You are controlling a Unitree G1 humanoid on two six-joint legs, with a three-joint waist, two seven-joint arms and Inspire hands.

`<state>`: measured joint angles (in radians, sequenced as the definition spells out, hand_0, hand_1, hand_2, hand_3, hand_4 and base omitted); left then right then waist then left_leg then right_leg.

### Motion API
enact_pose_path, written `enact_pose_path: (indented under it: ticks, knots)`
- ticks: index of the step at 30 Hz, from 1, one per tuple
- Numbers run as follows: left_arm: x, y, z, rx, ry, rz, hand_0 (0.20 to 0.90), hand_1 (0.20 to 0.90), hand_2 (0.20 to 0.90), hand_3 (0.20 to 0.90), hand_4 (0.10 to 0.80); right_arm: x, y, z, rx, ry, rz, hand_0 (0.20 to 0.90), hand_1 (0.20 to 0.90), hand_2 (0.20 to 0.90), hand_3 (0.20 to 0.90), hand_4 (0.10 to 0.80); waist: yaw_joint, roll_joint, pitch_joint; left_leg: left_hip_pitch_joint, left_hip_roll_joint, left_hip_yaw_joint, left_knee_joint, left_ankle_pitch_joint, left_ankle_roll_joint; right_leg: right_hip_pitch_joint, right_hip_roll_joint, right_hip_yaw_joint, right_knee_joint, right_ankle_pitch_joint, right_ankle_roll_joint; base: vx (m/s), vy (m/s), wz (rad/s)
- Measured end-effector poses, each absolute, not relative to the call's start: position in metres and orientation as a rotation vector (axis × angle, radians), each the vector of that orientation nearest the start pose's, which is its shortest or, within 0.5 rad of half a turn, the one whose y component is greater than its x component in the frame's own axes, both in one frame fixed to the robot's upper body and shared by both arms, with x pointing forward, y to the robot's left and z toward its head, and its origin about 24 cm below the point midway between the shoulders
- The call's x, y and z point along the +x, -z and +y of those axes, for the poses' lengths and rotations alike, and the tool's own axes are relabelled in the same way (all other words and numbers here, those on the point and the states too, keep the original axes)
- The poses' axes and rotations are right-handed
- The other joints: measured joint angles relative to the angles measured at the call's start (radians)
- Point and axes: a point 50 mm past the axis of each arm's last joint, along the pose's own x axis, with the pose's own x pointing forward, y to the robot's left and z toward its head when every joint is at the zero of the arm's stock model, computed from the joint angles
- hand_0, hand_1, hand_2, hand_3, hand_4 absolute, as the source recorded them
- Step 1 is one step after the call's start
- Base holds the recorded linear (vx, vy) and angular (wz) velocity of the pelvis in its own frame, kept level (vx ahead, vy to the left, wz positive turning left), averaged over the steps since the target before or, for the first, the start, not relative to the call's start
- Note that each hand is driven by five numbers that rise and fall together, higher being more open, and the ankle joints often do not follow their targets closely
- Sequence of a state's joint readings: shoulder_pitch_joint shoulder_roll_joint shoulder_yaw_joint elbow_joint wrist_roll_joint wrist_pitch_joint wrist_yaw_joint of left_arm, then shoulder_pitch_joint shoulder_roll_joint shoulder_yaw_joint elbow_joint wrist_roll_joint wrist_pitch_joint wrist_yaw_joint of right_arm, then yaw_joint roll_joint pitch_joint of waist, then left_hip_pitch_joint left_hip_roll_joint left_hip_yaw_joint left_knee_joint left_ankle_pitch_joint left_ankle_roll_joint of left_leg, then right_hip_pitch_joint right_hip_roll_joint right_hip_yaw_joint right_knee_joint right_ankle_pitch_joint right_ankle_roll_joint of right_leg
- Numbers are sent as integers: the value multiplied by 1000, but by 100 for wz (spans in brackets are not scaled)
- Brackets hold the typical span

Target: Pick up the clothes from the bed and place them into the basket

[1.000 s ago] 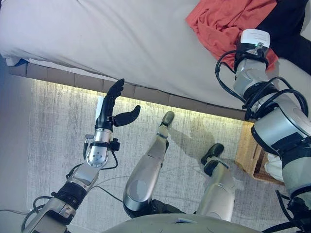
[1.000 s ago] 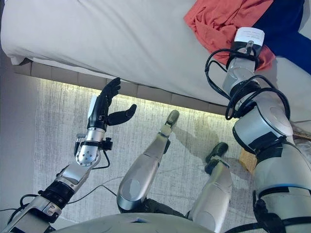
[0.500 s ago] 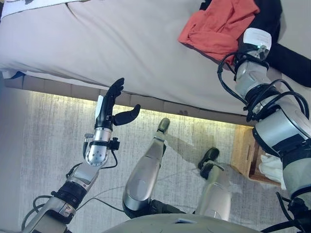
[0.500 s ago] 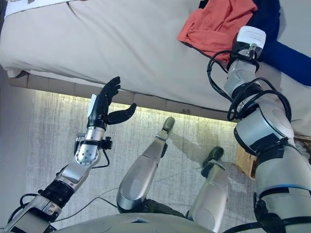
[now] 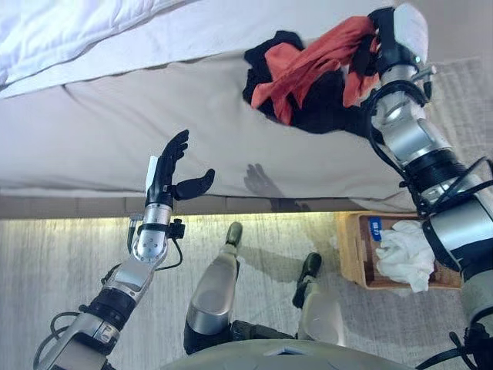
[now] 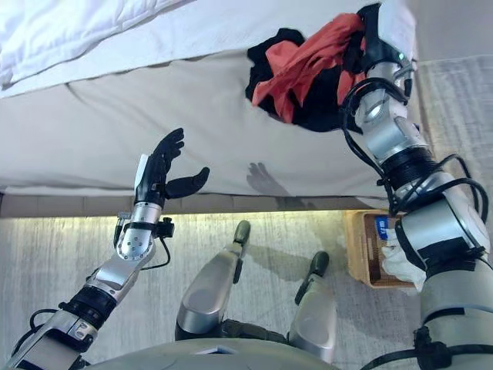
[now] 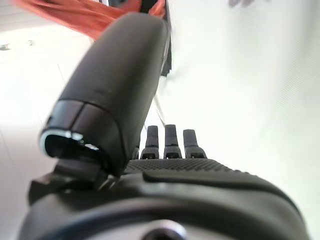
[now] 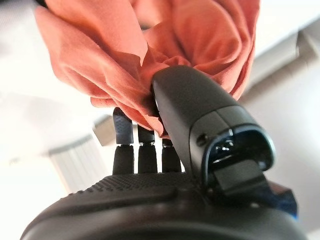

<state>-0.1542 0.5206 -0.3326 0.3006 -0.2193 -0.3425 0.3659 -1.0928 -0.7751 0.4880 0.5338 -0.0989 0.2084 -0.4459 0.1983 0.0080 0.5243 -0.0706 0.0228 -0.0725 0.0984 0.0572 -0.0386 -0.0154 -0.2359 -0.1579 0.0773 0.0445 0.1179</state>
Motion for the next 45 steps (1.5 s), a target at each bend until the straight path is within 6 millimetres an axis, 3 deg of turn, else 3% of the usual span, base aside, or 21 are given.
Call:
enact_pose_path:
  ticks: [6, 11, 21, 29, 35, 45]
  knots:
    - [269, -28, 220, 343, -102, -17, 900, 900, 900, 900, 800, 360, -326, -248, -959, 593, -582, 300, 300, 300, 200, 100, -47, -40, -52, 116, 31, 48, -84, 2, -4, 75, 29, 24, -64, 15, -11, 109, -29, -24]
    - [256, 2, 231, 357, -119, 147, 900, 900, 900, 900, 800, 349, -337, -263, -906, 643, -600, 300, 300, 300, 200, 100, -100, -61, -159, 150, 47, 80, -148, 6, -11, 97, 44, 48, -143, 26, 2, 29, -44, -21]
    - [258, 6, 216, 321, -68, 155, 900, 900, 900, 900, 800, 337, -299, -301, -942, 691, -466, 300, 300, 300, 200, 100, -206, -60, -234, 209, 73, 145, -186, 8, -14, 110, 78, 115, -168, 32, -2, -4, -24, -20]
    - [258, 12, 203, 290, -38, 167, 900, 900, 900, 900, 800, 326, -248, -326, -976, 663, -273, 300, 300, 300, 200, 100, -295, -52, -246, 228, 85, 223, -187, 2, -20, 77, 97, 201, -168, 50, -1, 21, 5, -30]
    - [260, 14, 197, 271, -41, 177, 900, 900, 900, 900, 800, 312, -179, -338, -931, 586, -48, 300, 300, 300, 200, 100, -354, -41, -266, 237, 99, 285, -188, -8, -30, 44, 115, 256, -165, 60, -2, -39, -16, -30]
    - [260, 21, 174, 254, -6, 189, 900, 900, 900, 900, 800, 297, -84, -343, -852, 476, 307, 300, 300, 300, 200, 100, -420, 8, -291, 236, 100, 320, -192, -9, -29, 22, 116, 291, -168, 68, 6, -16, -10, -11]
